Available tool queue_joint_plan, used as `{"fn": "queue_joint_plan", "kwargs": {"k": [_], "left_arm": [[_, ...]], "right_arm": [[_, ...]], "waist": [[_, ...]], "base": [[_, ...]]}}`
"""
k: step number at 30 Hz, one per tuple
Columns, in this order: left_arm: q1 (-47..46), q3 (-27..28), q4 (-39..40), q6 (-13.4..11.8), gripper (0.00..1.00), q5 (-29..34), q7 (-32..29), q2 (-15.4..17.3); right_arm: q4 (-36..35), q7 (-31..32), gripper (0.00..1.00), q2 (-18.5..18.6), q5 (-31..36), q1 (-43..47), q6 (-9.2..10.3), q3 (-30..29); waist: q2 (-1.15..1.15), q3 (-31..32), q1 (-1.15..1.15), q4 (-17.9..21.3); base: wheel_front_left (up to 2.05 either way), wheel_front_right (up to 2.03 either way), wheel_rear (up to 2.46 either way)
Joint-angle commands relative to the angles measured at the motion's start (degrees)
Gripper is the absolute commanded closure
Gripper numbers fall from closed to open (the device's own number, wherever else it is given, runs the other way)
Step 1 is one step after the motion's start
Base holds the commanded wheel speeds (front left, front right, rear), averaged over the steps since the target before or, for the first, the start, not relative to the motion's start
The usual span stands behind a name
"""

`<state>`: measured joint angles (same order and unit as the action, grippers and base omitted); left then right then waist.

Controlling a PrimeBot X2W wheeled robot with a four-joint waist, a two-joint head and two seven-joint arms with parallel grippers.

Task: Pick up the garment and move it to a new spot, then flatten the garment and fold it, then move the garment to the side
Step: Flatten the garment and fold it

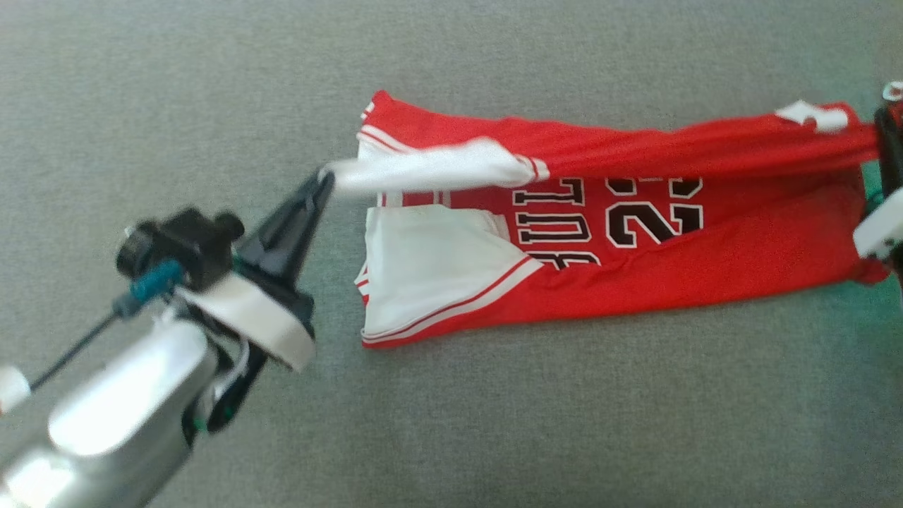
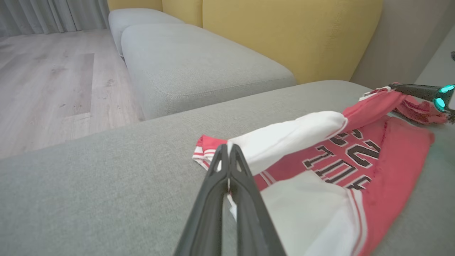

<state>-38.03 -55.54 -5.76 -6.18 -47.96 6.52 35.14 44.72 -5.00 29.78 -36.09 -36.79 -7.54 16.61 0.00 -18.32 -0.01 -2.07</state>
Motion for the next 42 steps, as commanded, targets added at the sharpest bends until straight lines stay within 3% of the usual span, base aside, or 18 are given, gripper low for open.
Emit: {"fn": "queue_joint_plan", "kwargs": {"k": [1,8,10,12,13,14,15,18,23,28,35,42], "left_arm": [[-0.8,2.6,2.7,-1.0,1.0,-0.5,0.8,2.9],[6.1,1.7,5.8,-1.5,1.0,-4.3,2.5,2.0],[7.2,1.3,4.9,-1.3,1.0,-4.7,3.1,1.4],[7.7,1.0,3.3,-1.3,1.0,-4.7,3.7,0.7],[7.9,1.0,2.4,-1.4,0.81,-4.7,4.1,0.2],[8.0,0.9,1.6,-1.3,0.55,-4.7,4.3,-0.3],[8.1,0.7,0.8,-1.2,0.0,-4.8,4.5,-0.8],[8.8,1.2,-1.0,-1.9,0.0,-4.7,5.9,-2.5],[10.4,2.1,-2.3,-5.6,0.0,-0.4,7.9,-4.2],[16.6,9.3,0.8,-11.2,0.0,6.1,8.4,-9.1],[27.8,16.4,4.0,-16.3,0.0,18.4,8.5,-14.6],[36.0,21.4,7.5,-16.5,0.0,26.3,8.5,-19.8]], "right_arm": [[-2.1,-0.1,1.0,2.1,-0.3,1.8,0.05,-0.5],[-5.9,1.0,1.0,1.5,2.1,9.6,0.05,-5.3],[-6.7,1.6,0.93,0.8,3.3,10.9,0.05,-6.8],[-7.6,2.2,0.66,-0.2,4.5,11.8,0.05,-8.2],[-7.9,2.5,0.16,-0.7,5.2,12.1,0.05,-8.9],[-8.2,2.7,0.0,-1.3,5.9,12.3,0.05,-9.7],[-8.5,2.9,0.0,-1.8,6.6,12.6,0.05,-10.5],[-9.6,3.1,0.0,-3.8,8.3,14.3,0.05,-13.3],[-12.8,2.6,0.0,-6.7,9.6,18.9,0.05,-16.9],[-18.1,3.0,0.0,-11.6,10.1,26.7,0.05,-20.8],[-22.6,5.0,0.0,-17.8,11.5,33.7,0.05,-25.6],[-24.3,7.5,0.0,-20.7,13.5,35.0,0.05,-29.4]], "waist": [[0.0,0.6,0.01,-0.6],[0.0,1.3,0.01,-1.4],[0.0,1.2,0.01,-1.3],[0.0,1.0,0.01,-1.1],[0.0,0.8,0.01,-1.0],[0.0,0.8,0.01,-0.9],[0.0,0.8,0.01,-0.8],[0.0,1.6,0.01,-0.5],[0.0,4.0,0.01,-0.1],[0.0,7.8,0.01,0.2],[0.0,12.0,0.01,-0.4],[0.0,13.0,0.01,-2.7]], "base": [[0.0,0.0,0.0],[0.0,0.0,0.0],[0.0,0.0,0.0],[0.0,0.0,0.0],[0.0,0.0,0.0],[0.0,0.0,0.0],[0.0,0.0,0.0],[0.0,0.0,0.0],[0.0,0.0,0.0],[0.0,0.0,0.0],[0.0,0.0,0.0],[0.0,0.0,0.0]]}}
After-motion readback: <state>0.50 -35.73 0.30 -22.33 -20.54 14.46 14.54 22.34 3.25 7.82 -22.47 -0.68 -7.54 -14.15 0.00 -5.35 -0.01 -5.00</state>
